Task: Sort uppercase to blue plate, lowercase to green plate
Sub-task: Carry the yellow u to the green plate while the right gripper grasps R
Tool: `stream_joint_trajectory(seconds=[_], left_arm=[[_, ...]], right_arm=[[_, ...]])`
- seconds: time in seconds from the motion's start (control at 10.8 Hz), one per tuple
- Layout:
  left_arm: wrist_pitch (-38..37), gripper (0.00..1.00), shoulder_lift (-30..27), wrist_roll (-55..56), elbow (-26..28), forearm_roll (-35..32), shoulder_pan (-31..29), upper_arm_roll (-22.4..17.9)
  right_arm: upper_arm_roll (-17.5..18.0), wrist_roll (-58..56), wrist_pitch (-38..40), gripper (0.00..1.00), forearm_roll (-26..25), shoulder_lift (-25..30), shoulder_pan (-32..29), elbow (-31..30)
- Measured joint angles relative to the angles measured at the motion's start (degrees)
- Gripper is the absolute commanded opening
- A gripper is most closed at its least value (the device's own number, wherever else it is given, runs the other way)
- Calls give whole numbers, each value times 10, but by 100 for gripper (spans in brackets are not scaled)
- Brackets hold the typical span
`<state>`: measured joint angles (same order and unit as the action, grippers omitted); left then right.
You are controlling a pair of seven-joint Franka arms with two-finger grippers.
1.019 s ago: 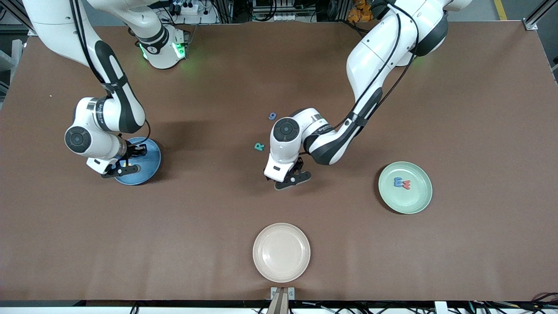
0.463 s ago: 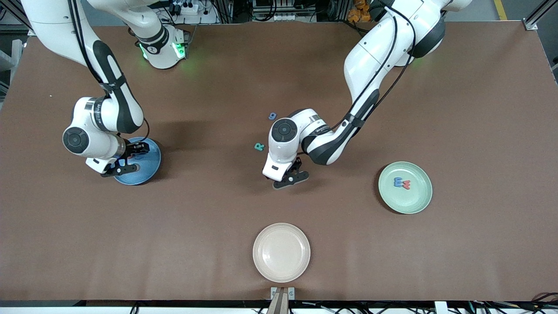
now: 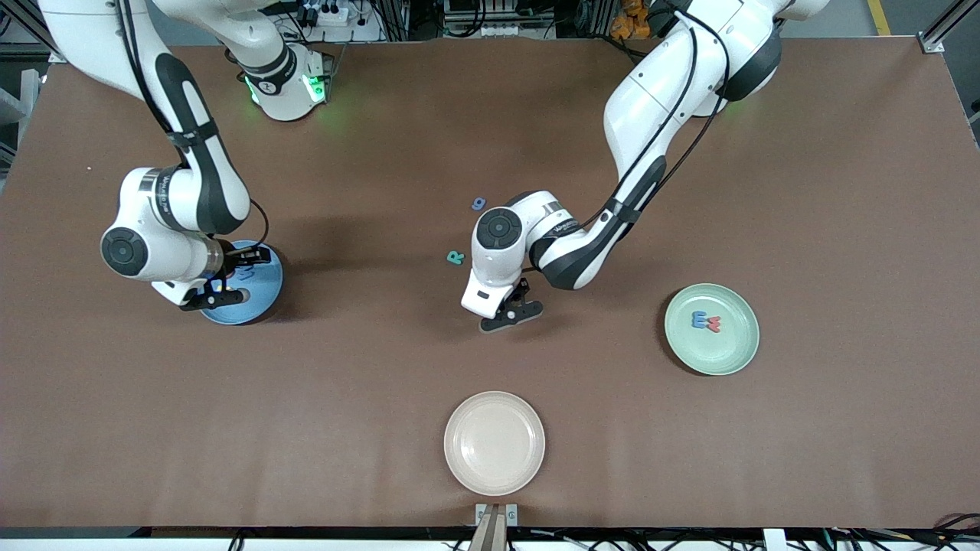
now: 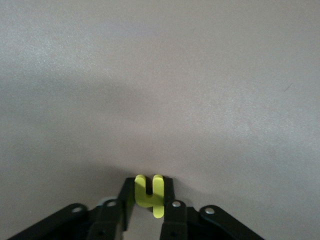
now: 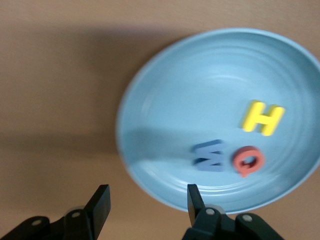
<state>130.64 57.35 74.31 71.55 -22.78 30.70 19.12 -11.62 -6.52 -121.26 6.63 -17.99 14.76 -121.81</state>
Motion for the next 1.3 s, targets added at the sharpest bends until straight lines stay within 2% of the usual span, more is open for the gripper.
stream_joint_trajectory(seconds=[0.37, 0.56, 1.02, 1.3], left_arm=[[-29, 0, -7, -3, -13, 0, -8, -5], [-60, 0, -37, -25, -21, 9, -30, -3], [-200, 0, -131, -130, -23, 52, -81, 4], [-237, 0, -180, -219, -23, 101, -139, 14]], right_arm=[[100, 181, -1, 70, 1, 13, 11, 0], [143, 266, -20, 70, 1, 13, 20, -1], [198, 453, -125, 69, 1, -3, 72, -12], [203, 546, -185, 69, 1, -30, 114, -7]])
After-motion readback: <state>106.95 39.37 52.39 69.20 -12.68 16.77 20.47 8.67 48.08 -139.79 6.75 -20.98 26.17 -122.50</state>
